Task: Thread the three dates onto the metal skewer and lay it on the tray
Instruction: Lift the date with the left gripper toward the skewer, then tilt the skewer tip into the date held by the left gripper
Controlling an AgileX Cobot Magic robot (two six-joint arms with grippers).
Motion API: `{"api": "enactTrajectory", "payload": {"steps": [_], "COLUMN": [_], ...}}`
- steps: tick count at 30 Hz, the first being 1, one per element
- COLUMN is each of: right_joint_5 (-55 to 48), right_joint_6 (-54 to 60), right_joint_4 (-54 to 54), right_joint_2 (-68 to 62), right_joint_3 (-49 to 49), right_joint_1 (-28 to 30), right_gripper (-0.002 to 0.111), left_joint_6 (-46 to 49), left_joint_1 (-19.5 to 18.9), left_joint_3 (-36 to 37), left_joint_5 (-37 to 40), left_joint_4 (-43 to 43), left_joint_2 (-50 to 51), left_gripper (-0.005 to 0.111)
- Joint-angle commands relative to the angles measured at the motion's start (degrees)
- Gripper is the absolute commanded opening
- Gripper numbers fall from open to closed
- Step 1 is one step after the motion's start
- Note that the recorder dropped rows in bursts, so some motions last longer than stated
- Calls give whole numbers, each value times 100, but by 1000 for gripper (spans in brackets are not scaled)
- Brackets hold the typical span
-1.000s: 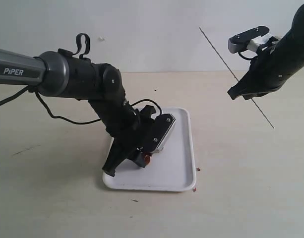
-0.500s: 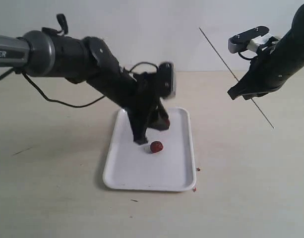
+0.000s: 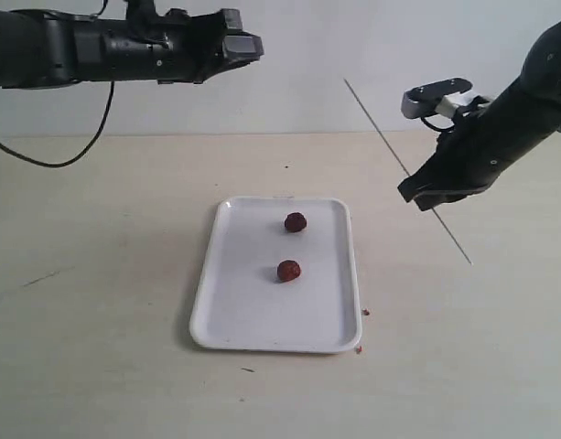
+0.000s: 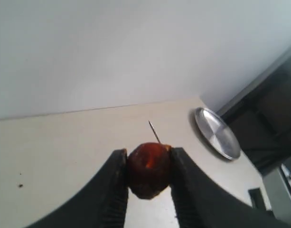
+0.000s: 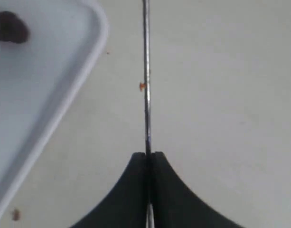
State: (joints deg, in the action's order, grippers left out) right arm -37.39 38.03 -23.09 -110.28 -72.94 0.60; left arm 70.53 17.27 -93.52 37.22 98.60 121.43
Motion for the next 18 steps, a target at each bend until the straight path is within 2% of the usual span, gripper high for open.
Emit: {"api": "enactTrajectory", "payload": {"steps": [1,5,7,18], "right_joint_5": [-664,-1549,-1783,-2002], "right_joint_6": [1536,2758,2829,2875], "right_joint_4": [-1495,-2557,-2619,-2619], "right_joint_2": [9,9,9,9], "right_joint_3": [2,2,2,2], "right_joint_1": [22,9,9,9], "right_gripper": [0,0,0,0], "left_joint_6": [-1164,-1482,-2002,-1972], "left_joint_1": [-136,-136,-136,-126], "left_joint_3": [-44,-56,-56,-56], "left_joint_5": [199,117,-19,19], "left_joint_4": [135,135,135,135], "left_joint_2": [121,142,142,142], "left_gripper": [30,30,30,30]}}
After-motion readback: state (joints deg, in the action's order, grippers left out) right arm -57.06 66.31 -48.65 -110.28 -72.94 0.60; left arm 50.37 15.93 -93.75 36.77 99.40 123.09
